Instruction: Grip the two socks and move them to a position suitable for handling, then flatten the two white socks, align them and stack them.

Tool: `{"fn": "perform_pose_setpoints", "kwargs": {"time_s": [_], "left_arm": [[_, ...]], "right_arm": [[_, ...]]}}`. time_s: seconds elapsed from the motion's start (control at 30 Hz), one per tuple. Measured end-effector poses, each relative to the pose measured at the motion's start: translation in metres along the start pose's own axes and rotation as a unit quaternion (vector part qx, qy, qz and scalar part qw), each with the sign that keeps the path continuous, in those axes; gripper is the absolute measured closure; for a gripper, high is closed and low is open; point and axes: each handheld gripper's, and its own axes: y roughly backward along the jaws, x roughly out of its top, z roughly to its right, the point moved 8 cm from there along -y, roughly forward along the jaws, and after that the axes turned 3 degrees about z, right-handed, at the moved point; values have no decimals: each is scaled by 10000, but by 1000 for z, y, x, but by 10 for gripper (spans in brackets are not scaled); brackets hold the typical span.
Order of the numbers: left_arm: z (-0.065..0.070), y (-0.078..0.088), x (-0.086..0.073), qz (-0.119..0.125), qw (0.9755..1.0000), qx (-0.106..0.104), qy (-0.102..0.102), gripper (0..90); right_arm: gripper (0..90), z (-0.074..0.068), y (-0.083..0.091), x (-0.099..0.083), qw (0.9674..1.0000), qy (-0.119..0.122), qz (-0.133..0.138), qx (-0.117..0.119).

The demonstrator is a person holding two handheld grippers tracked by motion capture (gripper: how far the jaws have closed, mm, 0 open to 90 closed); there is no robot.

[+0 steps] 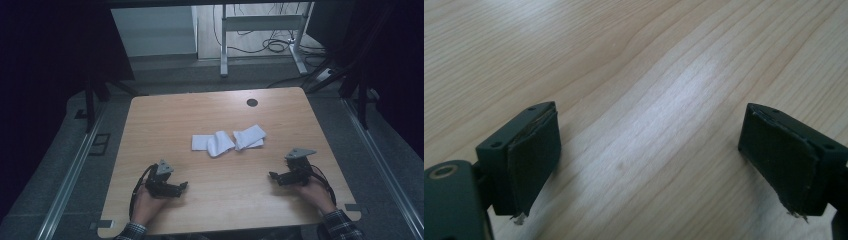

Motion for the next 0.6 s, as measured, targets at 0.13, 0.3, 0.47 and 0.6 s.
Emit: {"fn": "perform_pose_setpoints", "kwargs": {"time_s": [0.13, 0.3, 0.47, 0.6], "left_arm": [[0, -1, 1, 8, 10000, 4, -3, 100], [0, -1, 1, 5, 10000, 4, -4, 99], [0, -1, 1, 6, 10000, 5, -4, 100], [0, -1, 1, 6, 10000, 5, -4, 99]], "right_arm": [[28, 0, 0, 0, 10000, 5, 1, 4], [27, 0, -1, 1, 10000, 0, 9, 12], [27, 1, -1, 2, 10000, 5, -37, 1], [29, 0, -1, 2, 10000, -23, -76, -17]]}}
